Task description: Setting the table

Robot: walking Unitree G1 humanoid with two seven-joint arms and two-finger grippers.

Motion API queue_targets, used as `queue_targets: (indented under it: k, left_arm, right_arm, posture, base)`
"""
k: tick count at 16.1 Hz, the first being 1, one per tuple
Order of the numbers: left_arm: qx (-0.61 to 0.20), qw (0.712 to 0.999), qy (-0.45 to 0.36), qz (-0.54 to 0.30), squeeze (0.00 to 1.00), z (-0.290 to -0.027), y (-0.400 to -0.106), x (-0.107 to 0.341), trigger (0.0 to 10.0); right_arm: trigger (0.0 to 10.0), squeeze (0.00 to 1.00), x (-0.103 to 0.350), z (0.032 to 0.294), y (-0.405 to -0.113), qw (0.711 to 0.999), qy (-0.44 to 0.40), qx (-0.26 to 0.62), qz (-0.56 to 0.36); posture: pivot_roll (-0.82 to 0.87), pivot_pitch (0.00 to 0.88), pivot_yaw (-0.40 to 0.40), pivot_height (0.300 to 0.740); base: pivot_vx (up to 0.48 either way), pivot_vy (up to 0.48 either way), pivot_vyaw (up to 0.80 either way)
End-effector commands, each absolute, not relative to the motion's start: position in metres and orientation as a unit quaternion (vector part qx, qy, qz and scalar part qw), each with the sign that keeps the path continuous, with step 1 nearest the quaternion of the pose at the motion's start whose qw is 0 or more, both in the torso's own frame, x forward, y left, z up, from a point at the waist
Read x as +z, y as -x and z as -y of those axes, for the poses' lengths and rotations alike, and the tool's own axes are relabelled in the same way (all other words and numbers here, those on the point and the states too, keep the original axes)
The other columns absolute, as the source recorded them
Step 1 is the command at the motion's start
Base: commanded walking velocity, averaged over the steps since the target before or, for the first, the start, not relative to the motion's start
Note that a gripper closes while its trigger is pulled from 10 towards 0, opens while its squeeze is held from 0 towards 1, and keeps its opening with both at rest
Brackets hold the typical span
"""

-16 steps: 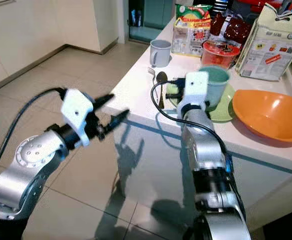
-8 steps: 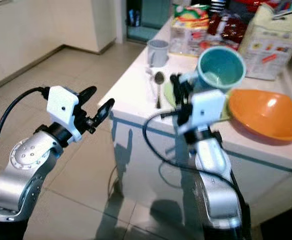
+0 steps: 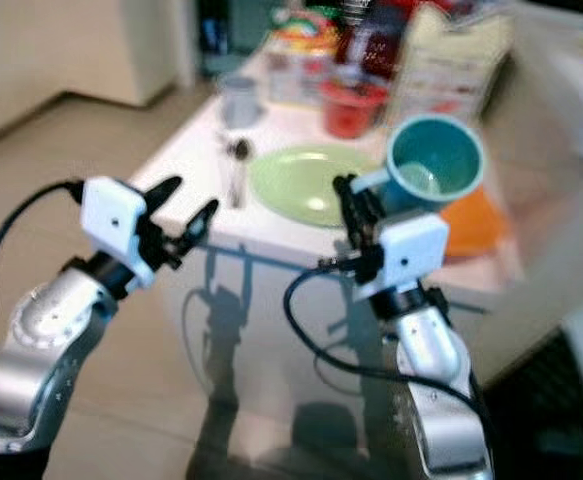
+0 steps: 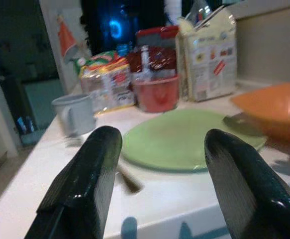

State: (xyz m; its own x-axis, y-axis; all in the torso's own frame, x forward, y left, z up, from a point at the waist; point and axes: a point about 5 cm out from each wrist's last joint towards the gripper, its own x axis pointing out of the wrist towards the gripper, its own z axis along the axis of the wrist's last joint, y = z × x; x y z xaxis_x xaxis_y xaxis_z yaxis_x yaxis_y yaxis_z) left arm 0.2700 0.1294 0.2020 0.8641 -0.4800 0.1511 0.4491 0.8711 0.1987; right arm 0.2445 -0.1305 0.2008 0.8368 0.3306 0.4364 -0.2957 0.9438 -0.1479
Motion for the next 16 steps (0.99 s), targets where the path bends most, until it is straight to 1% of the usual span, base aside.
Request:
queue_targets:
  k: [1,4,11,12,13,16]
  left_arm:
    - [-0.251,0.96,-0.073,0.104,0.0,-0.123,-0.27,0.204,10.0]
    - [-0.25,0.959,-0.074,0.108,0.0,-0.121,-0.268,0.204,10.0]
    - [-0.244,0.961,-0.072,0.108,0.0,-0.122,-0.27,0.204,10.0]
    - [-0.239,0.962,-0.073,0.107,0.0,-0.122,-0.272,0.203,10.0]
    - [-0.214,0.969,-0.077,0.093,0.0,-0.124,-0.276,0.197,10.0]
    - [-0.21,0.97,-0.082,0.09,0.0,-0.126,-0.275,0.195,10.0]
  right_arm:
    - [10.0,0.0,0.208,0.137,-0.242,0.954,0.048,0.158,0.251]
    - [10.0,0.0,0.207,0.138,-0.244,0.952,0.049,0.16,0.255]
    - [10.0,0.0,0.209,0.14,-0.244,0.951,0.055,0.152,0.263]
    - [10.0,0.0,0.207,0.14,-0.246,0.953,0.054,0.152,0.255]
    - [10.0,0.0,0.202,0.143,-0.249,0.96,0.053,0.143,0.234]
    - [10.0,0.0,0.199,0.15,-0.252,0.968,0.042,0.115,0.221]
  posture:
    - [0.04,0.0,-0.027,0.74]
    - [0.05,0.0,-0.035,0.74]
    - [0.03,0.0,-0.032,0.74]
    - [0.03,0.0,-0.031,0.74]
    - [0.03,0.0,-0.031,0.74]
    - [0.04,0.0,-0.031,0.74]
  base:
    - [0.0,-0.405,-0.8]
    - [0.0,-0.4,-0.73]
    - [0.0,-0.397,0.0]
    - [0.0,-0.356,0.0]
    - [0.0,-0.315,0.0]
    - [0.0,-0.317,0.0]
